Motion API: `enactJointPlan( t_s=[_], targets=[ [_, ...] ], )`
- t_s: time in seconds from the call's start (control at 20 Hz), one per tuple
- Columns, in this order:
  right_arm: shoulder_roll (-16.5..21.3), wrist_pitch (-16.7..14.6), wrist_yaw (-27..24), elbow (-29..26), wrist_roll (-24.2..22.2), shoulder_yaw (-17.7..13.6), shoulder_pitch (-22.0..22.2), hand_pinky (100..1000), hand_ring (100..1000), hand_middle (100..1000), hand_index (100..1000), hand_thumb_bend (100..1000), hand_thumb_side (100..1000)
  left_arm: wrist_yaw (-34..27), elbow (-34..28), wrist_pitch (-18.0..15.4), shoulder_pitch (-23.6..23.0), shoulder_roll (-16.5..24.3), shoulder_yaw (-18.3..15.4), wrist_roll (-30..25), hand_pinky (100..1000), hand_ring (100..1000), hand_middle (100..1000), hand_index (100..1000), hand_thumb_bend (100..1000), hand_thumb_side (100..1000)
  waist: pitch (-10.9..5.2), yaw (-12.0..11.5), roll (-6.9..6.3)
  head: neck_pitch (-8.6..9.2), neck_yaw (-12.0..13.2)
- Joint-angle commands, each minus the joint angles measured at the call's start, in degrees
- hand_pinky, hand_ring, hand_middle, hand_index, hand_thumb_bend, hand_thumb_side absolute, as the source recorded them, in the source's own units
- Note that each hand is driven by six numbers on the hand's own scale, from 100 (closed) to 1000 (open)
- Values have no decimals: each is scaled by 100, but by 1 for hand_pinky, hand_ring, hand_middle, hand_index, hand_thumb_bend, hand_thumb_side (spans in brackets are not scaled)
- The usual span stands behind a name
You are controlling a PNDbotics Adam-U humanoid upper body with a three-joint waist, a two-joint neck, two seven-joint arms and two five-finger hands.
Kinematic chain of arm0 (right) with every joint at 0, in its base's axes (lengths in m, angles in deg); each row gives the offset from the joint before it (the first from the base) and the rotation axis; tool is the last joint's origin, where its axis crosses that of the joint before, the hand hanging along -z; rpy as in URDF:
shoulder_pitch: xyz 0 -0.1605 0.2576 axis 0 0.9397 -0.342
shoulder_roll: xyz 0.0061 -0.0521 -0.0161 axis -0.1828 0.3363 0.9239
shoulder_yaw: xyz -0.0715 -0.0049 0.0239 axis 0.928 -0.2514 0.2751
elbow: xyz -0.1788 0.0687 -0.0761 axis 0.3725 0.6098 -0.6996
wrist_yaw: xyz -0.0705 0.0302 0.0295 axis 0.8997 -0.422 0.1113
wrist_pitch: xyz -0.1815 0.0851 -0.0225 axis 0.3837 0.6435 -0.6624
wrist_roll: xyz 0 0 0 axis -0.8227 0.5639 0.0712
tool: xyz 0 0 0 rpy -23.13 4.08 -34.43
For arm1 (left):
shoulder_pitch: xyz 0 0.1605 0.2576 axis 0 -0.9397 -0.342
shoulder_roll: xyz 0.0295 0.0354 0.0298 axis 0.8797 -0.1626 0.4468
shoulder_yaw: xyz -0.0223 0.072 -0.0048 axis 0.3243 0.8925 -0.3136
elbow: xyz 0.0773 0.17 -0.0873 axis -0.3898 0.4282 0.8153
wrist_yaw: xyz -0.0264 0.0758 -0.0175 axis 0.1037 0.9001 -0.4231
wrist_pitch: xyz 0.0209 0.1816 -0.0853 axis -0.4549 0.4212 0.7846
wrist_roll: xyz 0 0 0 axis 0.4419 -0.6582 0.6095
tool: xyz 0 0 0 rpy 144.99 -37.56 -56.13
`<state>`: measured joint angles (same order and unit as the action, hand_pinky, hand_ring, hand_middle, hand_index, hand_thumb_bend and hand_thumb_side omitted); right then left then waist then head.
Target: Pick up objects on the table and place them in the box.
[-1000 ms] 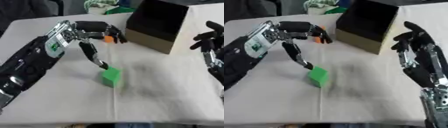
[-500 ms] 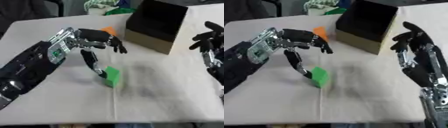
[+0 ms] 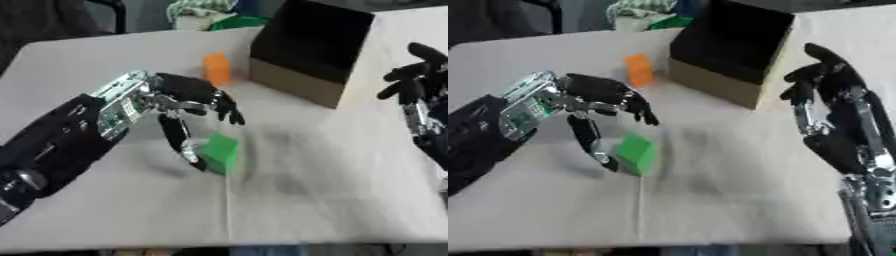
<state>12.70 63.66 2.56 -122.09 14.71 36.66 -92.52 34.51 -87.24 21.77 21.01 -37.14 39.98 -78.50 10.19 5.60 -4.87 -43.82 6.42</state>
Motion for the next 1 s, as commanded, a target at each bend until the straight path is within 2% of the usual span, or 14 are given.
enactJointPlan(
  t_s=[0.05, 0.25, 0.45, 0.65, 0.75, 1.0],
  targets=[
    [82, -10, 44, -61, -17, 14, -50, 906, 544, 602, 919, 100, 513, 56, 6, -2018, 54, 134, -16, -2025, 747, 660, 695, 896, 634, 428, -75, 0, 24, -30, -1],
    [83, -12, 41, -63, -22, 16, -58, 906, 544, 602, 919, 100, 512, 124, 78, -2018, 10, 93, -3, -2025, 725, 627, 661, 878, 552, 392, -68, 3, 32, -30, -6],
    [81, -13, 41, -64, -26, 15, -64, 906, 544, 602, 919, 100, 511, 167, 188, -2018, -33, 38, -63, -2025, 695, 581, 605, 838, 433, 347, -63, 4, 43, -30, -14],
    [77, -14, 42, -66, -27, 11, -68, 906, 544, 602, 919, 100, 511, 86, 293, -2018, -91, -25, -204, -2025, 647, 510, 516, 754, 276, 268, -61, 0, 59, -30, -28],
    [76, -14, 43, -67, -25, 7, -66, 906, 544, 602, 919, 100, 510, -52, 296, -2018, -102, -35, -322, -2025, 630, 488, 488, 726, 228, 239, -62, -4, 65, -30, -33],
    [70, -14, 47, -66, -20, 1, -62, 906, 544, 601, 919, 100, 510, -387, 233, -2018, -112, 8, -633, -2025, 620, 474, 466, 702, 195, 212, -63, -10, 72, -30, -51]
  ],
)
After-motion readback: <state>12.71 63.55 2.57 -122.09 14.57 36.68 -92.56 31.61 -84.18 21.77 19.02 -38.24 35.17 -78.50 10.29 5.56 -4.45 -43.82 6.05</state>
